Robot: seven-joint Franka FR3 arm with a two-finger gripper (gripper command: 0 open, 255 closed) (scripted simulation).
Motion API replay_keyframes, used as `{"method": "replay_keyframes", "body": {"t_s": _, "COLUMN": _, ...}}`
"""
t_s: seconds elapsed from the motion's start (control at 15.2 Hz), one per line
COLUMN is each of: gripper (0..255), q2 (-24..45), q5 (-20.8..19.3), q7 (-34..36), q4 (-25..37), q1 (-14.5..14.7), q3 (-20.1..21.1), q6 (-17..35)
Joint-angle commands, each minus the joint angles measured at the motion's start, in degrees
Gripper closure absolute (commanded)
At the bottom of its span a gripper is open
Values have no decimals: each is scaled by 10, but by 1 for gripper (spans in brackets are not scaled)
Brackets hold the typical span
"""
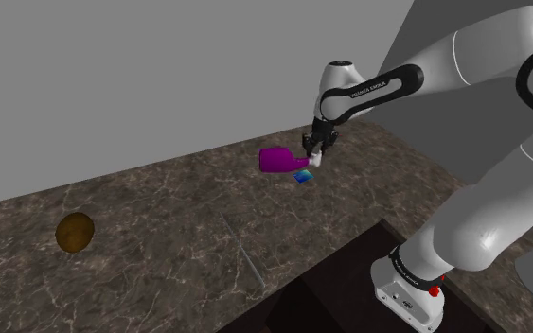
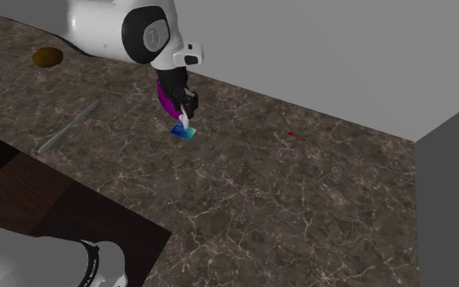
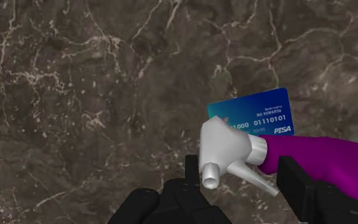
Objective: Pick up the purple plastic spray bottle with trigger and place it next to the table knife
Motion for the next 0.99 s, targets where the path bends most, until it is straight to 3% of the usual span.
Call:
{"method": "replay_keyframes", "body": {"t_s": 0.0, "gripper": 255, "q2": -6, "q5": 3, "q7": 33, "q4": -1, "q1": 17, "q3": 18, "q6": -7}}
{"method": "replay_keyframes", "body": {"t_s": 0.92, "gripper": 255, "q2": 61, "q5": 31, "q7": 219, "q4": 86, "q1": 120, "q3": 120, "q6": -39}}
